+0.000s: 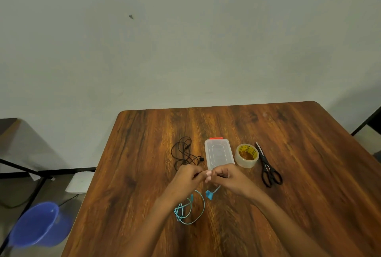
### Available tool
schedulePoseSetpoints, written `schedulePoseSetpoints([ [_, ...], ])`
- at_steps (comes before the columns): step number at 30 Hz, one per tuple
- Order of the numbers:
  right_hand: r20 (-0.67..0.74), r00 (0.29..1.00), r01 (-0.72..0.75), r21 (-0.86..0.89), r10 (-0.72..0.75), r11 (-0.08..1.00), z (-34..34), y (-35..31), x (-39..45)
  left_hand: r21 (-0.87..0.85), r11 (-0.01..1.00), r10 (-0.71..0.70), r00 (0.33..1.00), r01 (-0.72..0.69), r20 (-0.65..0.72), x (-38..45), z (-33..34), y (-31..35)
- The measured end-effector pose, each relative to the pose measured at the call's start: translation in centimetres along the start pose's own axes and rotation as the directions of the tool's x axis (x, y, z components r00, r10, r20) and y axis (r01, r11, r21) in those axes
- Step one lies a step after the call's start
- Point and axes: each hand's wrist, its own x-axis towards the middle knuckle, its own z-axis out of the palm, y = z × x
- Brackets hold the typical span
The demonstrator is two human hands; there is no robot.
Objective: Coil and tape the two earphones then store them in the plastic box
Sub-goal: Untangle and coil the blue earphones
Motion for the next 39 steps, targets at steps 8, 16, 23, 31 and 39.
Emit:
schedulePoseSetpoints([
  [8, 0.137, 0.991, -0.023, 0.111, 0.007, 0.994, -0.5, 0.6, -0.6, 0.194, 0.978, 0.076, 0.997, -0.076, 0.009, 0.5, 0.4, -0.8],
  [16, 0.093, 0.991, -0.103, 0.077, 0.096, 0.992, -2.4, 1.5, -1.1, 0.223, 0.974, 0.091, 0.979, -0.049, -0.183, -0.5, 0.2, -1.4],
  [23, 0.155, 0.982, -0.108, -0.009, 0.108, 0.994, -3.4, 1.4, -1.1, 0.202, 0.978, 0.092, 0.965, -0.042, -0.245, -1.4, -0.2, -1.7],
  [31, 0.163, 0.983, -0.073, -0.058, 0.082, 0.996, -2.5, 1.5, -0.7, 0.192, 0.981, 0.088, 0.952, -0.032, -0.292, -1.2, -0.4, -2.1],
  [39, -0.047, 0.998, 0.026, -0.065, -0.029, 0.998, -0.8, 3.2, -0.9, 0.182, 0.983, 0.086, 0.947, -0.03, -0.309, -1.0, -0.9, -1.8],
])
